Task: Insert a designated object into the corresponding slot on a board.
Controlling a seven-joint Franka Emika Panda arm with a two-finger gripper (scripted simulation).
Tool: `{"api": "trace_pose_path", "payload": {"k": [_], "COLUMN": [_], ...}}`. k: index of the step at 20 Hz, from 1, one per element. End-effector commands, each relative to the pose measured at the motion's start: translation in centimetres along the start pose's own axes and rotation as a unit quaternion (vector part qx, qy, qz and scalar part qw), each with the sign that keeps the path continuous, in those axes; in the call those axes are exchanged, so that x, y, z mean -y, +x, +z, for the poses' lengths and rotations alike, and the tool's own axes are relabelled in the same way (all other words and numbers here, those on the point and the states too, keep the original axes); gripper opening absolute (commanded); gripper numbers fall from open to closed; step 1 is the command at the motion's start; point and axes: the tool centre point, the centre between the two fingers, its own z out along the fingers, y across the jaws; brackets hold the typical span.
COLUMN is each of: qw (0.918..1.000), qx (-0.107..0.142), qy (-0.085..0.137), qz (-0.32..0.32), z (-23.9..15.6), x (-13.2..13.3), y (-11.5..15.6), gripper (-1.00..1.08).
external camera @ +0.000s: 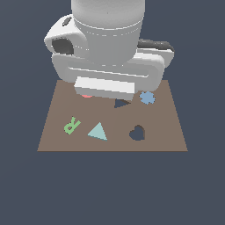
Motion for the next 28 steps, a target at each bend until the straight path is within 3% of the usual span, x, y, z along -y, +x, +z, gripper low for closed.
{"api": "trace_pose_path", "payload": {"k": [1, 7, 16, 22, 28], "qw": [0.9996, 0.9931, 0.9712, 0.9594, 0.9557], "qx": [0.002, 0.009, 0.019, 0.022, 0.023], "qy": [0.000, 0.000, 0.001, 0.002, 0.002], "qz": [0.027, 0.117, 0.238, 0.281, 0.293], "z": [1.2, 5.0, 10.2, 12.1, 12.6], "x": [0.0, -0.2, -1.2, -1.7, -1.9], "y": [0.6, 2.7, 5.4, 6.3, 6.6], "gripper": [1.00, 1.00, 1.00, 1.00, 1.00]}}
